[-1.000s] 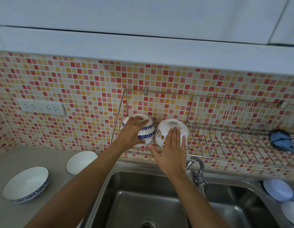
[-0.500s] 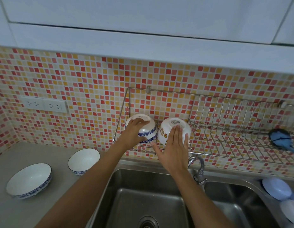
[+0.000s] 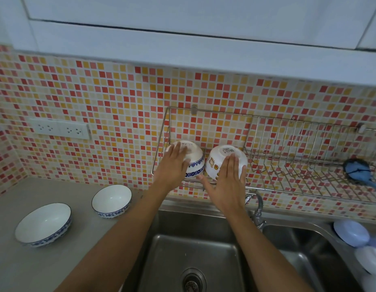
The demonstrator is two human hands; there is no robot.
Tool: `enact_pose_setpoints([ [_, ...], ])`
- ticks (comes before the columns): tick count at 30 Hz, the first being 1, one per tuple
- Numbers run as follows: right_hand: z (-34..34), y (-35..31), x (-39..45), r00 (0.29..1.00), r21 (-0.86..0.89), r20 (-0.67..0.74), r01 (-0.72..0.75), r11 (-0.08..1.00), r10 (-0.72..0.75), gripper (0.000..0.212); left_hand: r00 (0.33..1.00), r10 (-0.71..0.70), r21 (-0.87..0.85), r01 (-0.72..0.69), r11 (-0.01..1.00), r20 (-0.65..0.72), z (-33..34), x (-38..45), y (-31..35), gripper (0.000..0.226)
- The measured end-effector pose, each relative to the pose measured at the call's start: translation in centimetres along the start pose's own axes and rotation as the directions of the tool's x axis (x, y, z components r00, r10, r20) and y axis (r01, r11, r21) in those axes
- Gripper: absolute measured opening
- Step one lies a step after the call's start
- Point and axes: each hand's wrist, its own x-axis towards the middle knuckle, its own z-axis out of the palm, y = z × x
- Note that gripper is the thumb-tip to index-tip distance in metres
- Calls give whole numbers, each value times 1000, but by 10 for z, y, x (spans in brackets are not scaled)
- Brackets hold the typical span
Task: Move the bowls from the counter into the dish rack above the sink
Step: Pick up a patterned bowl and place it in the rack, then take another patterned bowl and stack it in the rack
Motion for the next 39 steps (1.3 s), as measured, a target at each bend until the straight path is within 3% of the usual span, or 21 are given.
enact_pose_setpoints([
  [5,9,-4,-33,995,41,-87,44,998,-40,74,991,79,222,-54,974,-107,20,-58,-8,52],
  [9,27,-25,-74,995,268,-96,-3,963,29,69,989,110,204,-88,975,-95,31,-105,-35,57],
  [12,50,-51,-100,996,374,-90,11,927,25,66,1000,24,135,-25,991,3,32,-136,-62,59],
  [16,97,-101,-133,992,447,122,-20,894,-40,68,978,-198,98,192,976,61,18,-174,-124,56],
  [21,142,-172,-145,922,531,369,-107,840,-116,62,912,-406,-24,408,913,53,-14,-211,-215,48],
  [25,161,-225,-128,853,536,517,-266,801,-63,67,850,-525,-119,527,842,50,-25,-215,-256,41],
  [28,179,-251,-105,812,524,583,-355,774,-22,75,820,-565,-184,571,800,91,-20,-199,-271,42],
  [32,199,-272,-72,783,573,622,-477,666,25,68,739,-643,-279,672,686,199,-8,-161,-282,46],
  [39,249,-280,-40,566,361,797,-726,586,210,73,551,-713,-338,833,439,433,29,-117,-316,52],
])
